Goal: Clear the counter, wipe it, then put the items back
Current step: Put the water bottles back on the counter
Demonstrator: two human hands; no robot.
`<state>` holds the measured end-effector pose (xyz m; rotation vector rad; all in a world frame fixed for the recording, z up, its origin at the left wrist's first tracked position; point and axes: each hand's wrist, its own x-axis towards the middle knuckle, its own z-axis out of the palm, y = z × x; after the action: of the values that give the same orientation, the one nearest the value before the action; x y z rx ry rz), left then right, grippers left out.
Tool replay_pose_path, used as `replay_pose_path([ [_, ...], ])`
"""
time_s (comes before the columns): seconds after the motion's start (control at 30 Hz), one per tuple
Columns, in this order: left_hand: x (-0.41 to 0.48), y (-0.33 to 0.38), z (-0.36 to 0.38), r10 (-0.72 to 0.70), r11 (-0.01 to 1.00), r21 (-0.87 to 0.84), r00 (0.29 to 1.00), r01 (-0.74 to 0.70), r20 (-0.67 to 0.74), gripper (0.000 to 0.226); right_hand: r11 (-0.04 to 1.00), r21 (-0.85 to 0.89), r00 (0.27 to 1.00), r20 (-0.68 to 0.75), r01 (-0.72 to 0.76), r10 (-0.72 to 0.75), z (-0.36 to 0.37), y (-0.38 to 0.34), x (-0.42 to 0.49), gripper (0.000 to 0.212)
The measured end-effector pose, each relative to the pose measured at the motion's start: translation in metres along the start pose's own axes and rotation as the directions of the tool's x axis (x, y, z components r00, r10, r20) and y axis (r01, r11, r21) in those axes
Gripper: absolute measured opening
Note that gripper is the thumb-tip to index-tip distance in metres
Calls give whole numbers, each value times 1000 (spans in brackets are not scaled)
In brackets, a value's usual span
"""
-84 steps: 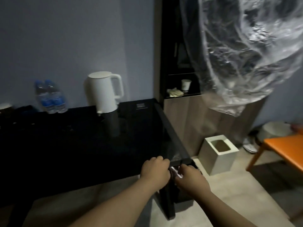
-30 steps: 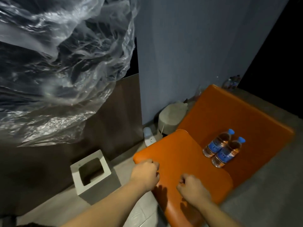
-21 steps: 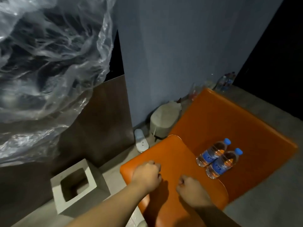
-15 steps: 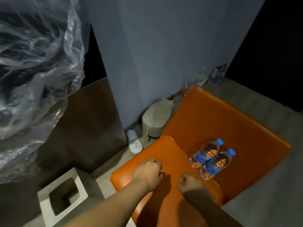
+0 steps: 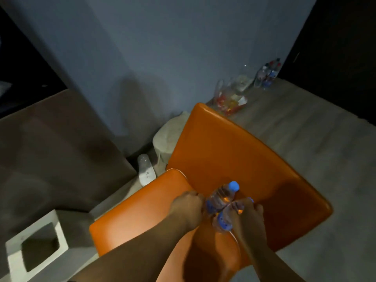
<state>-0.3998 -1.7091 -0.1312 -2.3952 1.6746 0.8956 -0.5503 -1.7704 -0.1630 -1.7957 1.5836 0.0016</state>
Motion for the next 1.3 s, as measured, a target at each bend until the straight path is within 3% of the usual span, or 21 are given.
replay_pose_path([
  [0.13, 35, 30, 8, 111, 994, -24, 994, -111, -9, 62, 999, -31, 999, -8, -44, 44, -12, 17, 25, 53],
  [0.27, 68, 51, 12, 166, 981, 88, 981, -175, 96, 73, 1000, -4, 986, 167, 2, -1, -14, 21, 36, 57],
  [0.4, 90, 61, 16, 134, 980, 120, 972, -159, 192, 64, 999, -6, 978, 206, 45, -42, -15, 25, 45, 51],
  [0.6, 88, 53, 26, 120, 979, 154, 988, -134, 94, 54, 997, -27, 986, 154, 74, -70, -11, 26, 48, 34],
  [0.83, 50, 18, 30, 38, 999, 32, 995, -42, 97, 38, 998, -12, 987, 145, 69, -66, 3, 7, 45, 38],
  [1.03, -16, -28, 43, -210, 960, -187, 978, 209, 18, 43, 947, -154, 938, 252, 281, -237, 34, -21, 12, 19],
  [1.1, -48, -43, 51, -310, 919, -267, 950, 291, -30, 40, 921, -174, 912, 290, 348, -289, 47, -31, -7, 22],
  [1.2, -102, -70, 65, -468, 830, -390, 878, 397, -101, 34, 877, -176, 854, 377, 447, -360, 65, -59, -38, 24],
  [1.3, -166, -100, 83, -630, 711, -507, 762, 487, -150, 28, 772, -157, 744, 440, 616, -503, 91, -91, -83, 23],
])
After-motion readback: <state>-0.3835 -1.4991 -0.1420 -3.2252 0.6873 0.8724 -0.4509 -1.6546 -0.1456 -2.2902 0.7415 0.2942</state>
